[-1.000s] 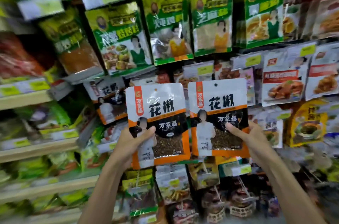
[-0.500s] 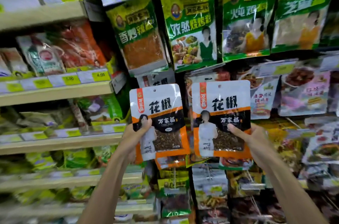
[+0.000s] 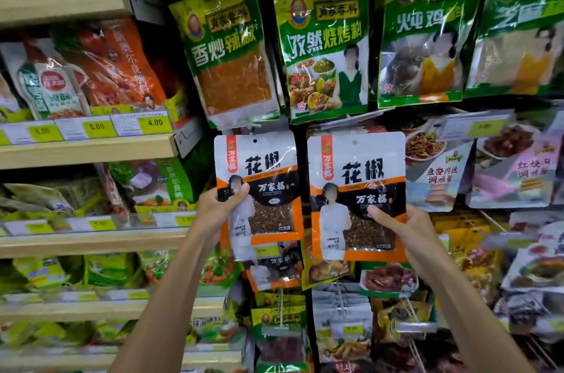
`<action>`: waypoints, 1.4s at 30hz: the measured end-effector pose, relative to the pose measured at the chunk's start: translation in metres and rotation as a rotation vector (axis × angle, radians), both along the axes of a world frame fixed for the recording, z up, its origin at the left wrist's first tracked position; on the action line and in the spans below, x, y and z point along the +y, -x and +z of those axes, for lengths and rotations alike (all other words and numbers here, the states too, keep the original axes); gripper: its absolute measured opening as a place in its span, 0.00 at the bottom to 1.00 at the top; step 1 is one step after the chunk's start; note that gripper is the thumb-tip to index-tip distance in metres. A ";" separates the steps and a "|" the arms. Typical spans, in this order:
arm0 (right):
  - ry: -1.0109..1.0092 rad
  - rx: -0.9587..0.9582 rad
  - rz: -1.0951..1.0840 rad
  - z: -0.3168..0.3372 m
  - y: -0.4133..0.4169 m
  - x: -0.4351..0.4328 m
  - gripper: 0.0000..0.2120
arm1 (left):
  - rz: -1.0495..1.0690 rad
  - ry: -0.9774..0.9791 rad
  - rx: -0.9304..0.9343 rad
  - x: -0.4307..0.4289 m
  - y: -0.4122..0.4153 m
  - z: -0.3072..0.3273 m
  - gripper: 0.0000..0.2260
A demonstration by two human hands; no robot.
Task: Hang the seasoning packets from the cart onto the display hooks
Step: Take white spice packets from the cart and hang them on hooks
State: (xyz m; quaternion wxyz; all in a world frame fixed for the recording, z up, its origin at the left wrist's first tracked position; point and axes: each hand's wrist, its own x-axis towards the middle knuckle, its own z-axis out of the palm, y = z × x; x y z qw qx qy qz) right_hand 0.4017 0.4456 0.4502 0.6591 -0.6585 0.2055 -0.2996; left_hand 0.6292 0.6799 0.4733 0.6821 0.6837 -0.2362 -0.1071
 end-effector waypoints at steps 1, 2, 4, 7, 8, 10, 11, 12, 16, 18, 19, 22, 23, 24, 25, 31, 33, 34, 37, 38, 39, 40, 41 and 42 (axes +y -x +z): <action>-0.001 -0.006 0.011 0.000 -0.001 -0.001 0.41 | -0.008 -0.022 -0.004 0.000 0.002 0.000 0.21; -0.001 -0.014 0.025 0.000 -0.003 -0.001 0.36 | -0.021 -0.043 -0.014 0.001 0.003 0.000 0.19; -0.005 -0.029 0.054 0.001 -0.005 0.001 0.23 | -0.047 -0.034 -0.030 0.005 0.004 -0.003 0.12; 0.000 -0.035 0.060 0.000 -0.008 0.002 0.22 | -0.061 -0.003 -0.041 0.010 0.004 -0.003 0.14; -0.002 -0.038 0.056 0.001 -0.009 0.003 0.23 | -0.055 0.005 -0.038 0.011 0.004 -0.001 0.15; -0.002 -0.041 0.047 0.002 -0.012 0.007 0.24 | -0.046 0.018 -0.037 0.014 0.005 0.004 0.16; 0.002 -0.043 0.048 0.002 -0.013 0.008 0.23 | -0.044 0.037 -0.033 0.014 0.004 0.005 0.21; 0.005 -0.047 0.051 0.002 -0.014 0.010 0.22 | -0.033 0.060 -0.032 0.015 0.004 0.007 0.28; -0.001 -0.042 0.034 0.001 -0.017 0.011 0.28 | -0.024 0.079 -0.045 0.013 0.000 0.011 0.41; 0.006 -0.037 0.022 0.001 -0.017 0.014 0.38 | -0.032 0.088 -0.029 0.010 -0.001 0.013 0.40; 0.010 -0.036 0.019 0.001 -0.017 0.016 0.42 | -0.030 0.085 -0.030 0.009 -0.002 0.014 0.41; 0.006 -0.025 0.038 0.002 -0.020 0.020 0.43 | -0.028 0.082 -0.014 0.004 -0.007 0.013 0.41; 0.005 -0.023 0.041 0.003 -0.021 0.022 0.39 | -0.024 0.088 -0.007 0.002 -0.010 0.011 0.36; 0.002 -0.022 0.043 0.004 -0.022 0.023 0.34 | -0.019 0.087 -0.002 0.000 -0.013 0.009 0.30; -0.004 -0.021 0.043 0.004 -0.022 0.025 0.31 | -0.024 0.084 0.000 0.000 -0.014 0.008 0.25; -0.029 -0.045 0.040 0.005 -0.026 0.029 0.24 | -0.009 0.118 -0.012 -0.002 -0.017 0.006 0.33; -0.032 -0.069 0.045 0.004 -0.027 0.030 0.24 | 0.008 0.098 -0.002 -0.006 -0.022 0.005 0.29; -0.033 -0.080 0.049 0.004 -0.027 0.031 0.24 | 0.009 0.087 -0.001 -0.009 -0.023 0.005 0.25; -0.045 -0.099 0.048 0.002 -0.029 0.032 0.23 | 0.049 0.061 -0.010 -0.022 -0.029 0.008 0.12; -0.048 -0.098 0.048 0.002 -0.029 0.033 0.23 | 0.080 0.051 -0.003 -0.027 -0.032 0.009 0.11; -0.048 -0.094 0.048 0.001 -0.029 0.033 0.23 | 0.118 0.045 0.013 -0.033 -0.036 0.010 0.12; -0.047 -0.094 0.047 0.000 -0.030 0.033 0.23 | 0.161 0.038 0.038 -0.039 -0.038 0.012 0.14; -0.044 -0.094 0.045 -0.001 -0.030 0.034 0.22 | 0.212 0.033 0.064 -0.046 -0.041 0.013 0.17; -0.040 -0.094 0.044 -0.002 -0.030 0.034 0.22 | 0.268 0.035 0.091 -0.052 -0.043 0.014 0.19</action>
